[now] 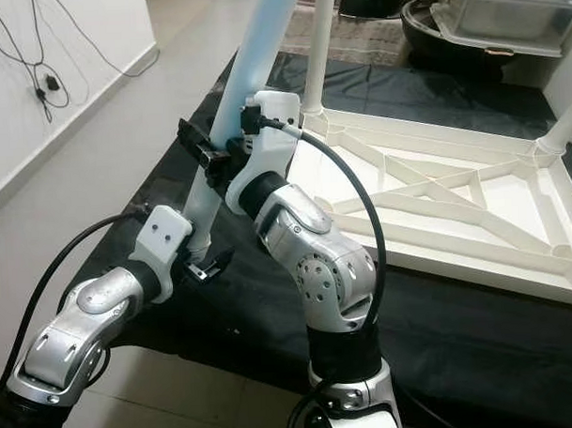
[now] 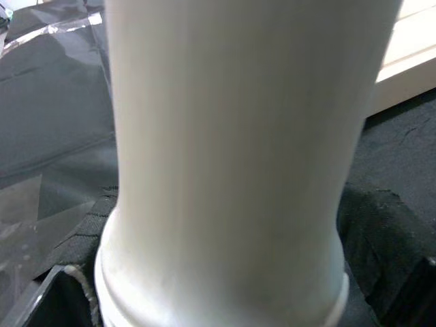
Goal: Building children table
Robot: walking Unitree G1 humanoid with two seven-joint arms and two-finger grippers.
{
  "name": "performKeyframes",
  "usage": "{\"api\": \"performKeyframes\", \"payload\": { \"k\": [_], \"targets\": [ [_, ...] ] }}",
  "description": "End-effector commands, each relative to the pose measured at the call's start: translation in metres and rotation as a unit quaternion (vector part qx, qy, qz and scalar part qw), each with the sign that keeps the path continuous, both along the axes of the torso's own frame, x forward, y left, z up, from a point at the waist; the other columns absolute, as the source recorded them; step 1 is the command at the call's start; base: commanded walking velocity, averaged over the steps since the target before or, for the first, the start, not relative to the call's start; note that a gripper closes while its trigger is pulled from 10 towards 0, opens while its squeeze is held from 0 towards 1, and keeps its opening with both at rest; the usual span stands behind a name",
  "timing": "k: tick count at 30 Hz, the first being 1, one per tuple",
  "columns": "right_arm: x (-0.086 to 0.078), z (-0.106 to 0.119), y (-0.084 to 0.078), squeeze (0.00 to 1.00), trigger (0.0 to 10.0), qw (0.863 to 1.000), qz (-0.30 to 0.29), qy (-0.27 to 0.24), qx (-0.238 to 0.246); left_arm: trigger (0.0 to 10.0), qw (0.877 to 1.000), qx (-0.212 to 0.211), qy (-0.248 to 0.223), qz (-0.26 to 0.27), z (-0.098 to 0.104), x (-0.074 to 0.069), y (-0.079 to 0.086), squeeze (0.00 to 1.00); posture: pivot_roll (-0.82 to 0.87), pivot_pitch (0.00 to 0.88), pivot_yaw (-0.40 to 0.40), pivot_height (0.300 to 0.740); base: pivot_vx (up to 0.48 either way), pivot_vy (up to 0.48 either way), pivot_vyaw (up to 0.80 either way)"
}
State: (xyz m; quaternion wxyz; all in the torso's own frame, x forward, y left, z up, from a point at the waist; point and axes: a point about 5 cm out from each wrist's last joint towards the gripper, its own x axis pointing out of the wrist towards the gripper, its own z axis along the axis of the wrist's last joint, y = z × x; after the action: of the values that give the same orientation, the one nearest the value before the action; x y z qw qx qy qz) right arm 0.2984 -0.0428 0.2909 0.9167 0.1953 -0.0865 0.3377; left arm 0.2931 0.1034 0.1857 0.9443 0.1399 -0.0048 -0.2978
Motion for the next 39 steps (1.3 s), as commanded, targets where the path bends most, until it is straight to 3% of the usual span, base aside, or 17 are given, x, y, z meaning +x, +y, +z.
{"api": "performKeyframes", "payload": {
  "k": [1, 2, 16, 17, 19, 20, 21, 22, 23, 25, 28, 34, 39],
  "targets": [
    [-0.017, -0.002, 0.025, 0.0, 10.0, 0.996, 0.087, 0.004, 0.026, 10.0, 1.0, 0.002, 0.003, -0.021, -0.002, 0.0, -0.01, 0.0, 0.1, 0.103, -0.041, 0.74, 0.0, 0.0, 0.0],
    [-0.017, -0.004, 0.026, 0.0, 10.0, 0.996, 0.086, 0.006, 0.023, 0.0, 1.0, 0.0, 0.0, -0.027, -0.002, -0.001, -0.013, 0.0, 0.1, 0.103, -0.041, 0.74, 0.0, 0.0, 0.0],
    [-0.012, -0.014, 0.023, 0.0, 10.0, 0.998, 0.061, -0.005, -0.006, 0.0, 0.999, 0.021, 0.009, -0.023, -0.015, -0.003, -0.008, 0.0, 0.1, 0.092, -0.035, 0.74, 0.0, 0.0, 0.0],
    [-0.011, -0.015, 0.021, 1.0, 10.0, 0.998, 0.057, -0.014, -0.011, 10.0, 0.999, 0.024, 0.01, -0.025, -0.016, -0.005, -0.007, 0.0, 0.1, 0.09, -0.034, 0.74, 0.0, 0.0, 0.0],
    [-0.007, -0.019, 0.017, 1.0, 10.0, 0.999, 0.043, -0.015, -0.019, 10.0, 0.999, 0.015, 0.018, -0.031, -0.017, -0.01, -0.005, 0.0, 0.1, 0.085, -0.034, 0.74, 0.0, 0.0, 0.0],
    [-0.003, -0.021, 0.012, 0.74, 10.0, 0.999, 0.038, -0.019, -0.029, 10.0, 0.999, 0.007, 0.026, -0.038, -0.019, -0.016, -0.002, 0.0, 0.1, 0.082, -0.034, 0.74, 0.0, 0.0, 0.0],
    [0.0, -0.023, 0.008, 0.74, 10.0, 0.998, 0.036, -0.021, -0.036, 10.0, 0.999, 0.003, 0.032, -0.043, -0.021, -0.02, 0.0, 0.0, 0.1, 0.081, -0.035, 0.74, 0.0, 0.0, 0.0],
    [0.005, -0.026, 0.002, 0.0, 10.0, 0.998, 0.04, -0.014, -0.039, 10.0, 0.998, -0.007, 0.044, -0.05, -0.023, -0.025, 0.004, 0.0, 0.1, 0.077, -0.035, 0.74, 0.0, 0.0, 0.0],
    [0.005, -0.026, 0.002, 0.0, 10.0, 0.998, 0.04, -0.014, -0.039, 10.0, 0.998, -0.007, 0.044, -0.05, -0.023, -0.025, 0.004, 0.0, 0.1, 0.077, -0.035, 0.74, 0.0, 0.0, 0.0],
    [0.01, -0.029, -0.009, 0.0, 10.0, 0.995, 0.095, -0.003, -0.027, 10.0, 0.993, -0.032, 0.076, -0.079, -0.025, -0.039, 0.01, 0.0, 0.1, 0.073, -0.034, 0.74, 0.0, 0.0, 0.0],
    [0.009, -0.031, -0.015, 0.0, 10.0, 0.982, 0.179, -0.012, -0.05, 10.0, 0.98, -0.074, 0.129, -0.134, -0.026, -0.059, 0.015, 0.0, 0.11, 0.066, -0.036, 0.74, 0.0, 0.0, 0.0],
    [0.003, -0.034, -0.018, 0.0, 10.0, 0.964, 0.256, -0.015, -0.064, 10.0, 0.965, -0.104, 0.166, -0.173, -0.026, -0.072, 0.017, 0.0, 0.11, 0.063, -0.038, 0.74, 0.0, 0.0, 0.0],
    [-0.009, -0.033, -0.023, 0.0, 10.0, 0.928, 0.37, -0.001, -0.037, 10.0, 0.951, -0.127, 0.202, -0.195, -0.027, -0.083, 0.023, 0.0, 0.12, 0.06, -0.042, 0.74, 0.0, 0.0, 0.0]
  ]
}}
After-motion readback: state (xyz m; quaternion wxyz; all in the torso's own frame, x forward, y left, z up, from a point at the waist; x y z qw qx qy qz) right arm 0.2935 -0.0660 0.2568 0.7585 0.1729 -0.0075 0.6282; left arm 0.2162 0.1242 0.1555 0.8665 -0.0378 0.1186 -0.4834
